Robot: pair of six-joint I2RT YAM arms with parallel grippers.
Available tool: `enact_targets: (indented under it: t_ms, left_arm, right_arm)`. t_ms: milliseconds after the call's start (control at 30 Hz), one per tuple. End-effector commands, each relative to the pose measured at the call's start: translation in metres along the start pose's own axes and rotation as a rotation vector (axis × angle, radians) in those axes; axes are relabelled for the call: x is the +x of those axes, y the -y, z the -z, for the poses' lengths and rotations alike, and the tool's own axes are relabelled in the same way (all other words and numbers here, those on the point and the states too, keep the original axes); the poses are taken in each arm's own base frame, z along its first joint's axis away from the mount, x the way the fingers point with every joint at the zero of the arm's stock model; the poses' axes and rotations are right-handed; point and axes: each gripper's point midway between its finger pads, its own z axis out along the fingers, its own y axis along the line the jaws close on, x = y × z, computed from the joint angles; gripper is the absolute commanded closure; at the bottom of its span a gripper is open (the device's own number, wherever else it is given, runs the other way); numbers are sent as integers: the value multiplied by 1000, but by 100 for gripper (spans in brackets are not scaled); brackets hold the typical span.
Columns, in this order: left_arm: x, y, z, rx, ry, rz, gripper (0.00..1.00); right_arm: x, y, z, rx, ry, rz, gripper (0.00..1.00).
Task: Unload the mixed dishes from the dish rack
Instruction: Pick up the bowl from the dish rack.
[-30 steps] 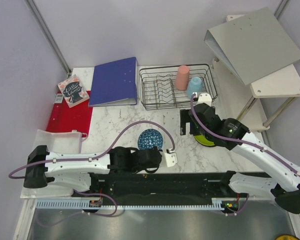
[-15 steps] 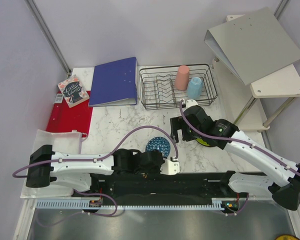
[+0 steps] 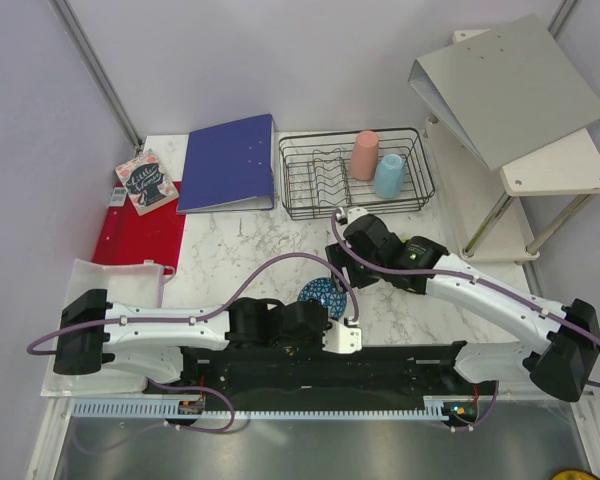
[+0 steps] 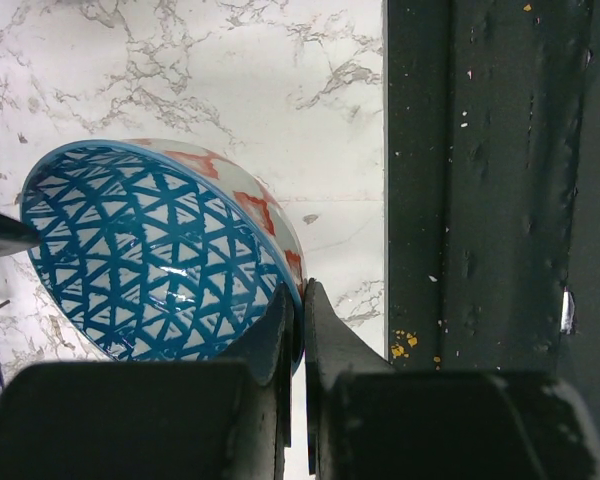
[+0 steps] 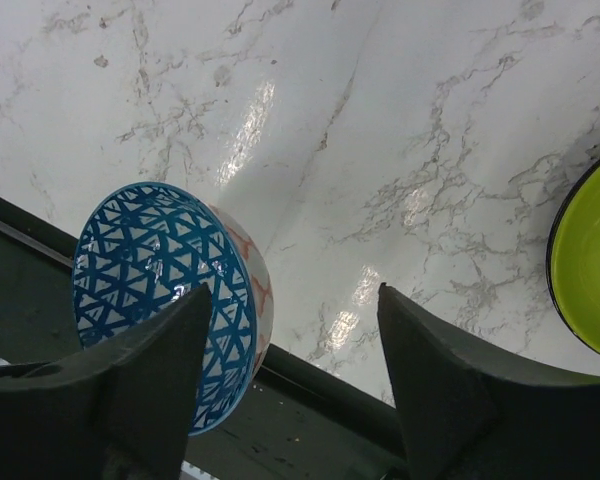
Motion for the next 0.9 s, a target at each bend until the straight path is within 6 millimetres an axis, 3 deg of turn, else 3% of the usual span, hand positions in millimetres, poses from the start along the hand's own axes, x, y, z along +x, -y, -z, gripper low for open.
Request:
enact_targets:
  t_ms: [0,100,333,433,667,800,833,867]
  left_arm:
    - [-33,-10,3,-27,106,-31,98]
    - [-35,-12,4,-29,109,-32,98]
    - [-39,-13,6,-28,115,-29,98]
    - [-39,-11,6,-20,117,-22,98]
    - [-36,-11,7,-24,113,3,98]
    - [-33,-26,12,-108,93,21,98]
    - [-32,-32,13,-144,81,36,88]
    - [-28,-36,13,-180,62,79,68]
  right_arm:
    - [8,3,-10,39,-25,53,29]
    - [14,6,-15,53,-45,63,40]
    - [32,8,-26,59,-109,98,44]
    - [37,8,-29,56,-122,107,54]
    - [37,4,-31,31,-116,97,100]
    - [22,4,-24,48,-57,76,100]
    - [15,3,-21,51,-35,69,100]
    - [12,4,-18,56,-23,65,100]
